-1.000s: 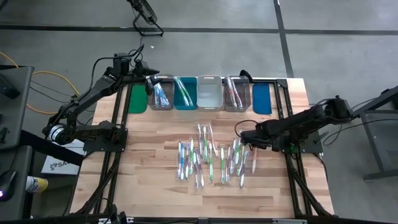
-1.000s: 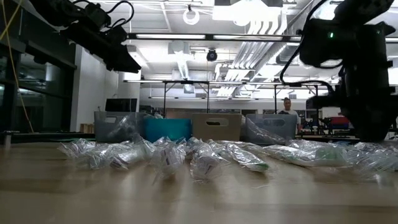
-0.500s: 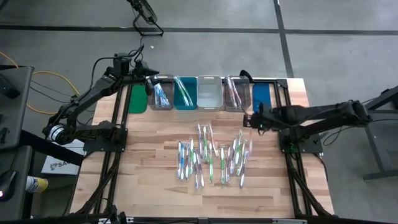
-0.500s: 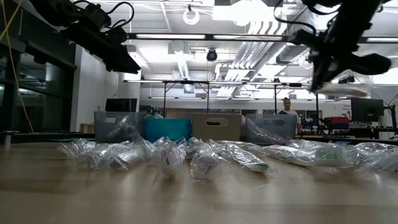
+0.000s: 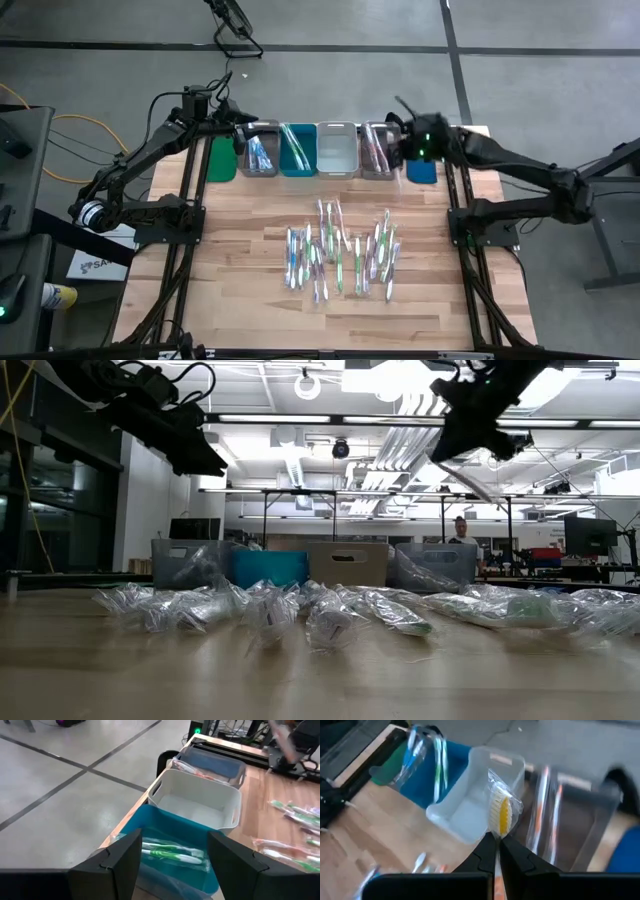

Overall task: Pick & Place Toothbrushes
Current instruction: Put the orange toothbrush into the right black bin, then put the purple toothbrush into the white bin

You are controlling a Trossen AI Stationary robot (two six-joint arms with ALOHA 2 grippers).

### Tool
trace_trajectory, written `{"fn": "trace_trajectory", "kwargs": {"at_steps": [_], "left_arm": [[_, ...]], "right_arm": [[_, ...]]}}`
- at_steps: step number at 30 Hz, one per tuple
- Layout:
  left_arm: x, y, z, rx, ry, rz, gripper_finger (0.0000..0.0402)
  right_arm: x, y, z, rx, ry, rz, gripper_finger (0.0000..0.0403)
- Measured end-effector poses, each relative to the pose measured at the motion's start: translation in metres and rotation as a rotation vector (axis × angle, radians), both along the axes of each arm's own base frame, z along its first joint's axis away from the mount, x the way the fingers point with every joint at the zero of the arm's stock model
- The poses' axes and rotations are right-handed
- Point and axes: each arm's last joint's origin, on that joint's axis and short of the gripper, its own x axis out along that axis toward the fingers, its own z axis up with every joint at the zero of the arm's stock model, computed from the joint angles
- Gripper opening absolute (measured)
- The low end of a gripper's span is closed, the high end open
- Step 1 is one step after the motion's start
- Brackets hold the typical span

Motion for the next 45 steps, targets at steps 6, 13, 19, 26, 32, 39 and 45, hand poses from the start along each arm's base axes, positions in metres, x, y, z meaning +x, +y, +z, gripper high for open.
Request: {"fn": "trace_trajectory", "kwargs": {"at_steps": [6, 13, 19, 26, 32, 39, 45], "left_arm": [[0.0, 0.0, 0.0, 0.001, -0.005, -0.007, 0.0219], [0.0, 0.0, 0.0, -0.009, -0.008, -0.002, 0.0219], [0.0, 0.0, 0.0, -0.038, -0.02, 0.009, 0.0219], [0.0, 0.0, 0.0, -0.039, -0.02, 0.009, 0.0219], [0.0, 0.0, 0.0, -0.046, -0.023, 0.012, 0.0219], [0.0, 0.0, 0.0, -0.048, -0.024, 0.013, 0.0219], [0.0, 0.0, 0.0, -0.048, -0.024, 0.013, 0.0219]], "right_arm": [[0.011, -0.048, 0.002, -0.098, -0.003, 0.122, 0.0004], [0.034, -0.102, -0.015, -0.098, 0.108, 0.191, 0.0004], [0.044, -0.133, -0.042, -0.004, 0.16, 0.156, 0.0004], [0.05, -0.143, -0.072, 0.11, 0.215, 0.112, 0.0004], [0.049, -0.145, -0.079, 0.163, 0.238, -0.036, 0.0017], [0.044, -0.138, -0.084, 0.238, 0.31, -0.05, 0.0059], [0.042, -0.133, -0.082, 0.277, 0.314, -0.118, 0.0113]]}}
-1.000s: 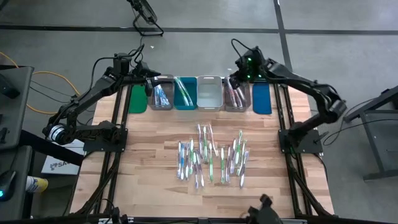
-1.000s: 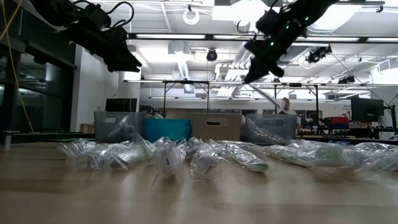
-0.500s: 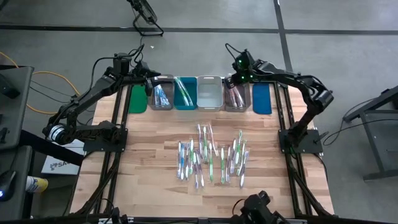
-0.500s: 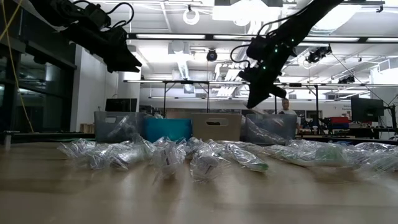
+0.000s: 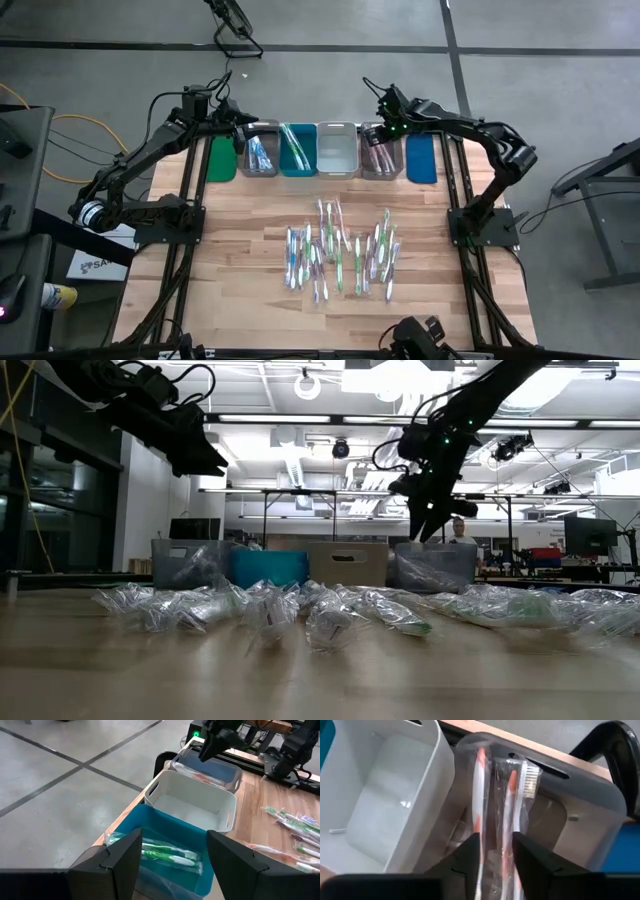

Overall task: Pick & Place Toothbrushes
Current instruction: Put the purple toothbrush into the white bin

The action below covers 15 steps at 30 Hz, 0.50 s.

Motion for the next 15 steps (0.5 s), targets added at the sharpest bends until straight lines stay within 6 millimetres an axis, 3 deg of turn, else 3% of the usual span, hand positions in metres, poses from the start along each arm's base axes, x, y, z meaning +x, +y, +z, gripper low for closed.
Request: {"fn": "trace_trajectory", "kwargs": {"at_steps": [8, 15], "left_arm": [[0.0, 0.0, 0.0, 0.0, 0.0, 0.0, 0.0219], [0.0, 0.0, 0.0, -0.003, 0.0, -0.002, 0.0219]], "right_arm": [[-0.013, 0.016, 0.018, 0.081, -0.016, -0.056, 0.0204], [-0.028, 0.056, 0.037, 0.257, 0.054, -0.141, 0.0226]]}}
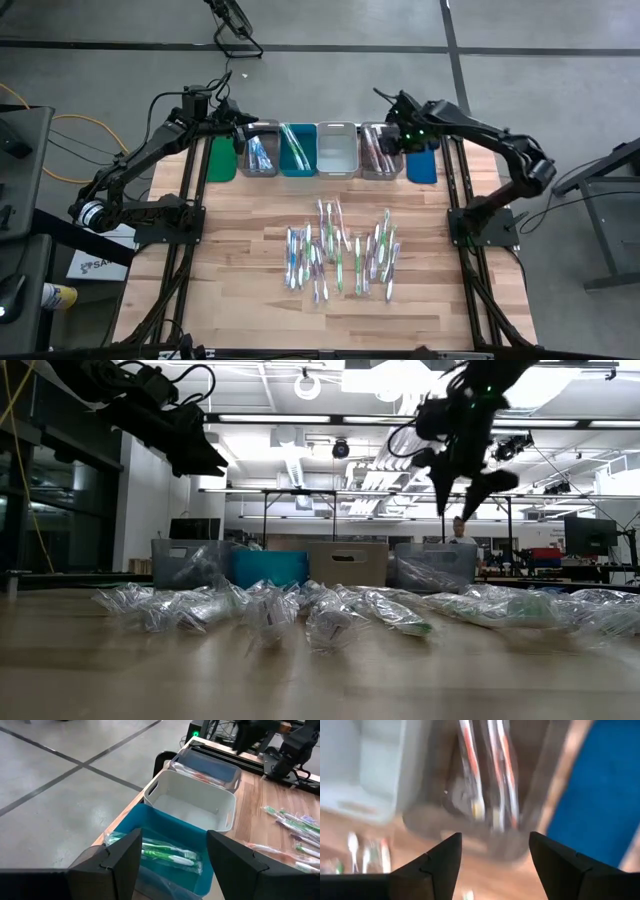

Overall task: Pick & Place Toothbrushes
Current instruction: Put the purple toothbrush into the white bin

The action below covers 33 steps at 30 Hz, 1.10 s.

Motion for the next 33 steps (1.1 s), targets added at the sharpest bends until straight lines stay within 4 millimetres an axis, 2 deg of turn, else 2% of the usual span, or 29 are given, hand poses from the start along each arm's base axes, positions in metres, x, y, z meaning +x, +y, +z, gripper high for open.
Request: {"fn": "trace_trajectory", "kwargs": {"at_steps": [5, 9, 19, 26, 33], "left_arm": [[0.0, 0.0, 0.0, 0.014, 0.01, -0.009, 0.0219], [0.0, -0.001, 0.0, 0.021, 0.008, -0.029, 0.0219], [-0.001, -0.006, -0.008, 0.047, 0.078, -0.133, 0.0219], [-0.003, -0.009, -0.012, 0.044, 0.123, -0.16, 0.0219], [-0.003, -0.009, -0.012, 0.061, 0.129, -0.169, 0.0219]], "right_arm": [[0.004, 0.041, 0.011, 0.027, 0.089, 0.0, 0.0218], [0.013, 0.076, 0.011, 0.013, 0.129, -0.013, 0.021], [0.024, 0.16, -0.026, 0.139, 0.195, -0.103, 0.0196], [0.024, 0.212, -0.03, 0.186, 0.185, -0.201, 0.0193], [0.015, 0.249, -0.039, 0.18, 0.205, -0.316, 0.0193]]}}
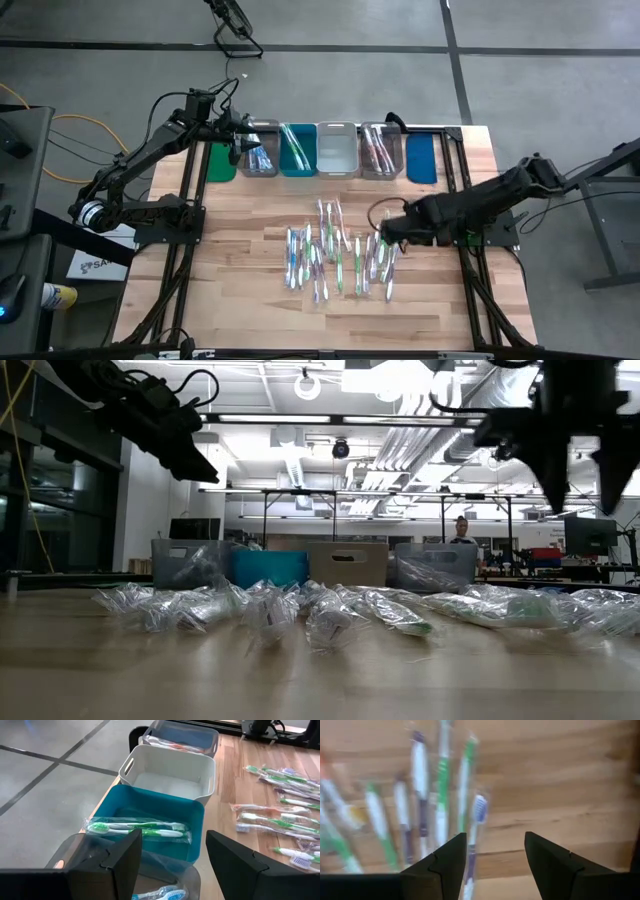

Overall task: Pick & Place Toothbrushes
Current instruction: Put the purple toothbrush into the white bin

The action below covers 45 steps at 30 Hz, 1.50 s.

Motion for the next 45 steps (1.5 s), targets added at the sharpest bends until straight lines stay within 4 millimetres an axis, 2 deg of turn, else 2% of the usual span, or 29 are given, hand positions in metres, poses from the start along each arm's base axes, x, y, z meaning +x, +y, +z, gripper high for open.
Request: {"fn": "trace_trajectory", "kwargs": {"at_steps": [6, 13, 17, 27, 37, 45], "left_arm": [[0.0, 0.0, 0.0, 0.01, 0.003, -0.005, 0.0219], [0.0, 0.0, 0.0, 0.009, 0.008, -0.008, 0.0219], [0.0, 0.0, -0.001, 0.009, 0.008, -0.008, 0.0219], [0.0, 0.0, -0.001, 0.009, 0.008, -0.008, 0.0219], [0.0, 0.0, -0.001, 0.008, 0.008, -0.007, 0.0219], [0.0, -0.001, -0.001, 0.001, 0.012, -0.007, 0.0219]], "right_arm": [[-0.002, 0.019, -0.03, 0.032, -0.053, -0.053, 0.0193], [-0.01, 0.023, -0.053, 0.044, -0.074, -0.093, 0.0193], [-0.013, 0.021, -0.06, 0.035, -0.07, -0.086, 0.0193], [-0.009, 0.021, -0.061, -0.018, -0.12, -0.04, 0.0193], [0.008, 0.028, -0.085, 0.007, -0.109, -0.02, 0.0193], [0.008, 0.029, -0.095, 0.055, -0.031, -0.025, 0.0185]]}}
